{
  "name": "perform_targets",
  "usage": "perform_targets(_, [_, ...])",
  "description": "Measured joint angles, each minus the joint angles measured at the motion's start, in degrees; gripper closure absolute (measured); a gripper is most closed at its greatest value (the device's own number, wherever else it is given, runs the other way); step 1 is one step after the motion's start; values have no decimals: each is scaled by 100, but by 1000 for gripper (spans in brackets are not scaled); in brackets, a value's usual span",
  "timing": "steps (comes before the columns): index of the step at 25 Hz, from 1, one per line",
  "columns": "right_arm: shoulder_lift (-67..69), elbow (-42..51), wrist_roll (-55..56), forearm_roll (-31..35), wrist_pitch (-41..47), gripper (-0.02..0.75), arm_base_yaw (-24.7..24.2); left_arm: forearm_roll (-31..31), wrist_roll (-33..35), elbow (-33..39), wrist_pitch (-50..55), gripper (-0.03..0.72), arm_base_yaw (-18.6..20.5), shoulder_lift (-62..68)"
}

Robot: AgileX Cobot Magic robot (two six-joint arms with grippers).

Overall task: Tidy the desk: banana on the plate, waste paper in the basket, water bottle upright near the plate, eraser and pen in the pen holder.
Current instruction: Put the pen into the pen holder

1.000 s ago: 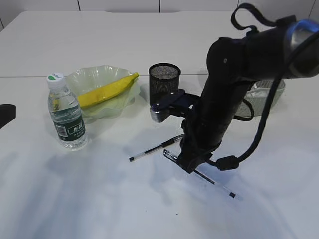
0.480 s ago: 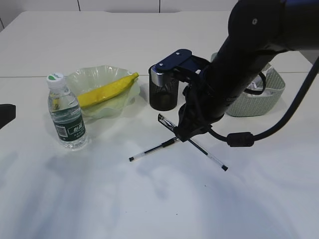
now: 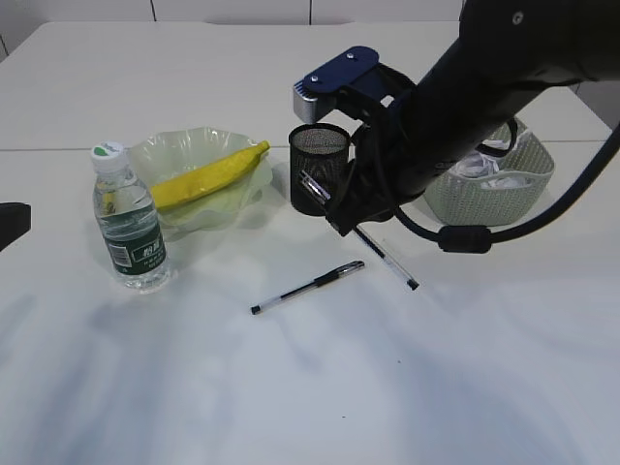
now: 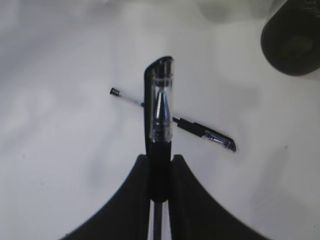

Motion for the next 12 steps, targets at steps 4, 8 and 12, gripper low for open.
perform_targets(4, [-14,0,0,13,-398,692,0,40,0,0,0,181,0,0])
perform_targets(8, [-14,9,0,13,-871,692,0,88,0,0,0,181,0,0])
perform_targets(12, [-14,9,23,33,-1319,692,0,87,0,0,0,181,0,0])
